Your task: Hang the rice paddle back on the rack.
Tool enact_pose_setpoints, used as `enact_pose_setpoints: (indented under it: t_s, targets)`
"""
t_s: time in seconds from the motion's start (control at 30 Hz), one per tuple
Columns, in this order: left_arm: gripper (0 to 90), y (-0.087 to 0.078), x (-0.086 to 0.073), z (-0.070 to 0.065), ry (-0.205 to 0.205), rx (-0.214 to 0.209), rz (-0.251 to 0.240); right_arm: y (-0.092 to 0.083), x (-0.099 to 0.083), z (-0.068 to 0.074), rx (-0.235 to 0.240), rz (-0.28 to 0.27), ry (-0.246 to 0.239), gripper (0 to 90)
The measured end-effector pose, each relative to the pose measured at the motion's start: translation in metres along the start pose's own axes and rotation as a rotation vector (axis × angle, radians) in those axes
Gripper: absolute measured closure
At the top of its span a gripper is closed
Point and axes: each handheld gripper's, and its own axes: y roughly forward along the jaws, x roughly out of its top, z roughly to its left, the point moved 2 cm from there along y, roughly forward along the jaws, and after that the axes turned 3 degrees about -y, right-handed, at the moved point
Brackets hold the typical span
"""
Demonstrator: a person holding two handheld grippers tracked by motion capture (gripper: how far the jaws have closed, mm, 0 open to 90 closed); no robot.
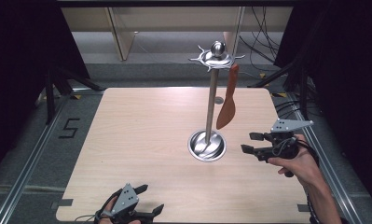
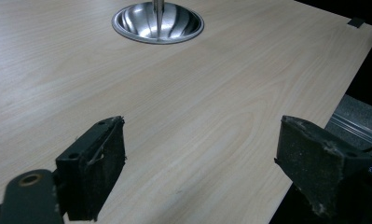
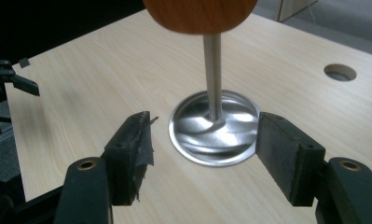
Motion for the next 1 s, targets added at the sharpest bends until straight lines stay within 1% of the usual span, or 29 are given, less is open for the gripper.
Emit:
enact_pose_setpoints:
  t_s: [0.03,0.07,0.1,0.13,0.17,0.2,0.23,0.27,0.3,0.33,0.4,0.43,0.47,0.5,0.53,0.57,0.6,0.63,0.67,0.7,0.73,0.77,0.8,0.83,0.87,0.9,0.93,0.97,1.0]
  targets:
    - [14.8,0.000,0.000,0.000,0.001,0.000,0.000,0.001,-0.004,0.000,-0.001,0.018,0.019,36.9]
    - [14.9,0.000,0.000,0.000,0.001,0.000,0.000,0.001,-0.004,0.000,-0.001,0.018,0.019,36.9]
    - [14.9,0.000,0.000,-0.001,0.000,-0.002,-0.007,0.003,-0.008,-0.002,-0.016,0.014,0.003,36.9]
    - [14.8,0.000,0.000,-0.001,0.000,-0.002,-0.007,0.003,-0.008,-0.002,-0.016,0.014,0.003,36.9]
    - [14.9,0.001,0.000,-0.001,0.000,-0.001,-0.007,0.003,-0.012,0.000,-0.007,0.034,0.024,36.8]
    - [14.8,0.001,0.000,-0.001,0.000,-0.001,-0.007,0.003,-0.013,-0.003,-0.002,0.042,-0.007,36.9]
    - [14.9,0.001,-0.001,-0.002,-0.011,-0.003,-0.006,0.004,-0.015,-0.002,0.000,0.045,0.014,36.9]
    - [14.8,0.001,-0.001,-0.002,-0.011,-0.003,-0.006,0.004,-0.015,-0.002,0.000,0.045,0.014,36.9]
    - [14.9,0.000,-0.001,-0.001,-0.004,0.002,-0.003,0.004,-0.017,-0.004,-0.017,0.046,-0.009,36.8]
    - [14.9,0.000,-0.001,-0.001,-0.004,0.002,-0.003,0.004,-0.017,-0.004,-0.017,0.046,-0.009,36.8]
    - [14.8,-0.001,-0.001,0.000,-0.003,0.004,-0.004,0.006,-0.019,-0.003,-0.010,0.051,-0.001,36.8]
    - [14.8,0.000,-0.001,-0.001,-0.013,-0.001,-0.016,0.007,-0.020,0.001,-0.006,0.050,0.042,36.7]
    - [14.8,-0.001,-0.002,0.001,0.006,0.008,0.005,0.007,-0.021,0.000,-0.006,0.055,0.024,36.6]
    - [14.8,-0.001,-0.002,-0.001,-0.001,0.005,-0.002,0.008,-0.023,0.002,-0.004,0.057,0.039,36.5]
    - [14.8,-0.001,-0.002,-0.001,0.001,0.004,0.001,0.009,-0.025,0.003,-0.001,0.063,0.036,36.4]
    - [14.9,-0.001,-0.002,-0.001,0.002,0.000,-0.006,0.011,-0.027,0.004,0.005,0.076,0.037,36.0]
    - [14.9,-0.001,-0.002,-0.001,0.002,0.000,-0.006,0.011,-0.028,0.003,0.003,0.083,0.019,35.7]
    - [14.9,-0.001,-0.002,-0.001,0.001,0.004,-0.008,0.012,-0.029,0.005,0.009,0.086,0.041,35.6]
    - [14.9,-0.001,-0.002,0.000,0.001,0.001,-0.001,0.014,-0.030,0.006,0.006,0.077,0.041,35.5]
    - [14.9,-0.001,-0.002,-0.001,-0.010,0.003,-0.012,0.014,-0.031,0.005,0.005,0.087,0.021,35.2]
    - [14.9,-0.001,-0.002,-0.001,-0.010,0.003,-0.012,0.015,-0.032,0.007,0.011,0.096,0.034,35.0]
    - [14.9,0.000,-0.002,-0.001,-0.008,0.002,-0.012,0.016,-0.033,0.006,0.005,0.099,0.011,34.7]
    - [14.9,-0.001,-0.002,-0.001,-0.003,-0.001,-0.005,0.016,-0.033,0.006,0.005,0.099,0.011,34.7]
    - [14.8,-0.001,-0.002,-0.001,-0.005,-0.001,-0.007,0.018,-0.035,0.010,0.013,0.101,0.038,34.6]
    - [14.9,-0.001,-0.002,-0.001,0.001,-0.002,-0.006,0.018,-0.037,0.009,0.007,0.107,0.011,34.4]
    - [14.9,-0.001,-0.002,-0.001,-0.001,0.002,-0.006,0.020,-0.039,0.010,0.011,0.118,0.005,34.1]
    - [14.9,-0.001,-0.002,-0.001,-0.001,0.002,-0.006,0.020,-0.041,0.012,0.016,0.120,0.032,34.1]
    - [14.9,-0.001,-0.003,-0.001,-0.001,0.002,-0.005,0.021,-0.042,0.011,0.023,0.122,0.005,34.0]
    - [14.8,-0.001,-0.003,-0.001,-0.001,0.002,-0.005,0.021,-0.043,0.014,0.018,0.126,0.046,33.9]
